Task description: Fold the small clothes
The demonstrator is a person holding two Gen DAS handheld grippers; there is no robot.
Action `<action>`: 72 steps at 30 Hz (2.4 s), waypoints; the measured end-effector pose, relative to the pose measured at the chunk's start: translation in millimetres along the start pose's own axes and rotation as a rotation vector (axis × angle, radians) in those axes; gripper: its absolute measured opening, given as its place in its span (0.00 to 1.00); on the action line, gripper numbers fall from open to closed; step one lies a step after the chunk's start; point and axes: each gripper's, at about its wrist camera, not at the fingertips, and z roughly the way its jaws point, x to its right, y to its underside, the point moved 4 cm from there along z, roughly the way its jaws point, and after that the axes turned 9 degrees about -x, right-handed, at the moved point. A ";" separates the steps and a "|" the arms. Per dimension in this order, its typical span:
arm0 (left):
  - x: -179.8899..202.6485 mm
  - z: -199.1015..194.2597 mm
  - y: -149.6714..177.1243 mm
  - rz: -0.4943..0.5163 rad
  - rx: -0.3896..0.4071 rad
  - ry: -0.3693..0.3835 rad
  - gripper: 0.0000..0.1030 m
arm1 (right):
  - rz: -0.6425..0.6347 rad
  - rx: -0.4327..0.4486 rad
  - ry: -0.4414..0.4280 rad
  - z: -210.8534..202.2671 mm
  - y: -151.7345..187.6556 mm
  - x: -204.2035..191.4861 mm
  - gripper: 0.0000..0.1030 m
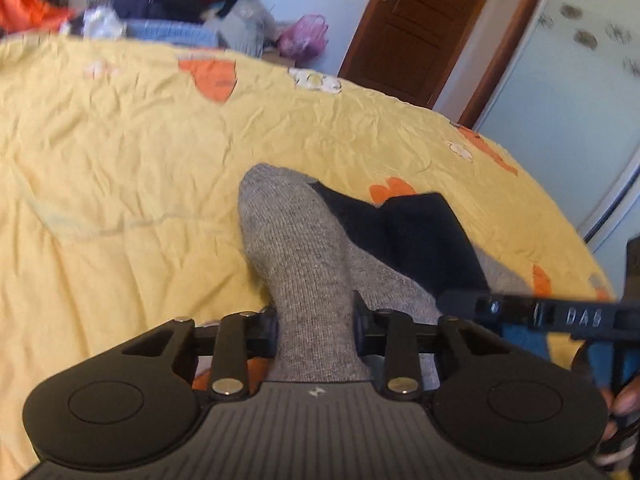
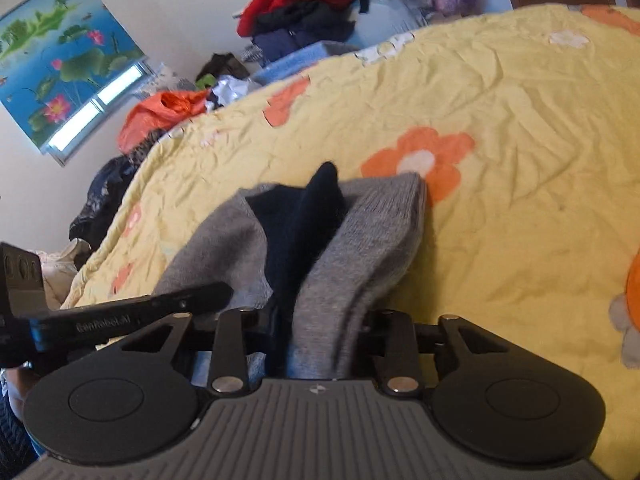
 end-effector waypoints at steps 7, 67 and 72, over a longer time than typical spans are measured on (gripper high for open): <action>5.6 -23.4 -37.8 0.085 0.112 -0.117 0.29 | 0.013 0.134 -0.094 -10.2 -33.1 -1.1 0.33; 28.2 -82.7 165.0 0.017 0.029 -0.342 0.93 | -0.135 0.091 0.562 -39.6 167.4 -71.6 1.00; 23.0 -82.6 166.7 -0.014 0.021 -0.348 1.00 | -0.086 0.053 0.609 -32.9 161.5 -73.9 1.00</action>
